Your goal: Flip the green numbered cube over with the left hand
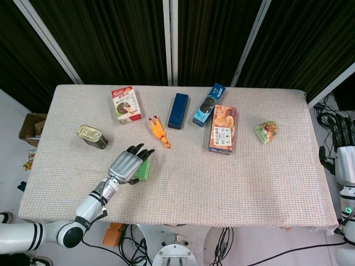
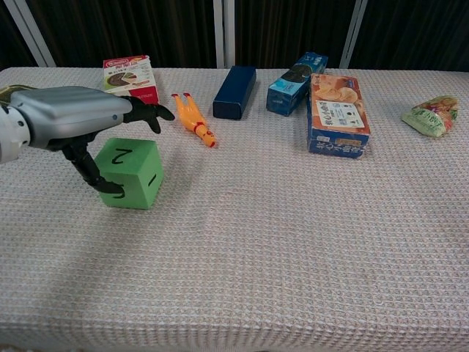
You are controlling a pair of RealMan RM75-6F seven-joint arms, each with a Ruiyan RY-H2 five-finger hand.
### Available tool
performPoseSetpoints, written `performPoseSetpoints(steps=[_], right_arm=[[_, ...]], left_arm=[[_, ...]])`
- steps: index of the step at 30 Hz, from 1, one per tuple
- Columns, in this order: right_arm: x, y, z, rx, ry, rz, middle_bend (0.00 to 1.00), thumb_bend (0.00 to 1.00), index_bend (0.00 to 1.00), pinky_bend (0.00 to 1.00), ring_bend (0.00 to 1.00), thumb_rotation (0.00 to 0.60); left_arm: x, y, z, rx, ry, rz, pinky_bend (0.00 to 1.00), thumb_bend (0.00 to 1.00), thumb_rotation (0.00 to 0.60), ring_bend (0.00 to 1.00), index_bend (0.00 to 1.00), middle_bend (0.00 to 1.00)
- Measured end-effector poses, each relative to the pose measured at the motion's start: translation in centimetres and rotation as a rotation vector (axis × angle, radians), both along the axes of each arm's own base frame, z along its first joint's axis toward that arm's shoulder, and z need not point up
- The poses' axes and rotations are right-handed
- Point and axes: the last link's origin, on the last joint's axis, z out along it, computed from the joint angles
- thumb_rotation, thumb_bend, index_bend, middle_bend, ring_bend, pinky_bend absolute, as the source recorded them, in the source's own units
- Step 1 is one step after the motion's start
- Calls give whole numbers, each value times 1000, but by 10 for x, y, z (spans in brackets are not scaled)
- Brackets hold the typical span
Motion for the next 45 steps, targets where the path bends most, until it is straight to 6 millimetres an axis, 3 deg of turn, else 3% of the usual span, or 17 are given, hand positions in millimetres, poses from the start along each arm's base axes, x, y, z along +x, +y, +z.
performPoseSetpoints(steps=[11,18,24,30,37,45], right_arm=[[-4,-1,-6,19,-1,-9,0,430,0,0,0,600],[-7,-1,-6,21,-4,-14,0,430,0,0,0,600],[-7,0,-11,35,-3,-20,0,430,0,0,0,600],[-7,0,-16,54,-4,-26,0,430,0,0,0,600],[-7,0,-22,65,-8,-29,0,431,0,0,0,600],[-9,-1,-22,69,-7,-36,0,430,0,0,0,600]], left_arm=[[1,4,-2,-16,7,25,166,216,600,10,54,285],[2,6,-1,24,-1,46,177,294,600,126,137,502],[11,5,-1,26,-117,58,173,310,600,165,176,543],[13,7,-5,-2,-377,121,186,301,600,174,163,546],[-9,19,-20,-33,-739,237,189,292,600,174,161,552],[-47,24,-49,20,-866,251,189,289,600,175,151,557]])
